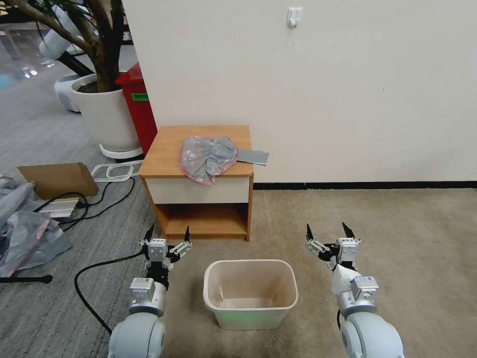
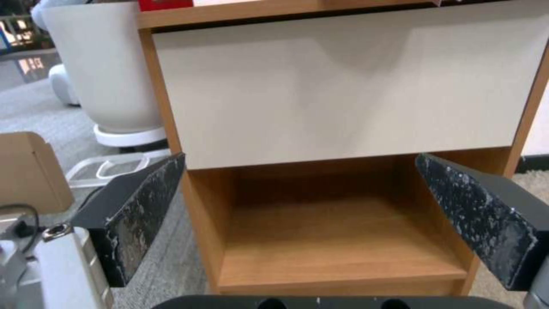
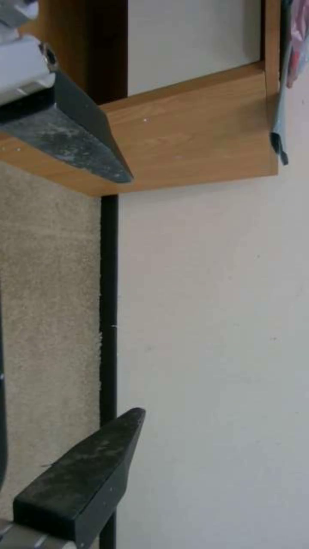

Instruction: Pick up the garbage bag from the table and place it over the trash can.

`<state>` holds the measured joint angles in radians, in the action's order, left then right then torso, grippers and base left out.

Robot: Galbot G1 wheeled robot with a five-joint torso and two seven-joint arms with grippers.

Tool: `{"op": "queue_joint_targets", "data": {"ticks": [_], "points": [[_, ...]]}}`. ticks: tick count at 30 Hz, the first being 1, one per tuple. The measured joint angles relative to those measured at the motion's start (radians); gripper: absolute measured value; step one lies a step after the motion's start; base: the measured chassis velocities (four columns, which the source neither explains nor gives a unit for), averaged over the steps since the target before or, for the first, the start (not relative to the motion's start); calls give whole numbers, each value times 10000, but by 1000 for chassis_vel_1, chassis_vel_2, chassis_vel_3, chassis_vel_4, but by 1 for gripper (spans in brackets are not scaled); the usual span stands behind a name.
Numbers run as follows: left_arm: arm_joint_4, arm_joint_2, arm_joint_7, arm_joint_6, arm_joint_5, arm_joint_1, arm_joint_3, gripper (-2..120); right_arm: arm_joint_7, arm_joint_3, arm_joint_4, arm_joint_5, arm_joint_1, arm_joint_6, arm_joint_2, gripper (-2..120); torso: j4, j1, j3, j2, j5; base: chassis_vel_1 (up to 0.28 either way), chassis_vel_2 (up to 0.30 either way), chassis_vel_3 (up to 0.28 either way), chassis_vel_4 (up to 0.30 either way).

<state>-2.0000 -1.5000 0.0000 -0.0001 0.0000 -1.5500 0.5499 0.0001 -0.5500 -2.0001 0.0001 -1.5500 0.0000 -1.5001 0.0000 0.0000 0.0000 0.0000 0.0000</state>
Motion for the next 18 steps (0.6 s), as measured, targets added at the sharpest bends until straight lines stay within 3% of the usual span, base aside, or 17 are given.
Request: {"op": "queue_joint_targets", "data": {"ticks": [18], "points": [[0, 0, 0, 0, 0, 0, 0, 100, 0, 0, 0, 0, 0, 0, 0, 100, 0, 0, 0, 0, 0, 0, 0, 0, 0]]}}
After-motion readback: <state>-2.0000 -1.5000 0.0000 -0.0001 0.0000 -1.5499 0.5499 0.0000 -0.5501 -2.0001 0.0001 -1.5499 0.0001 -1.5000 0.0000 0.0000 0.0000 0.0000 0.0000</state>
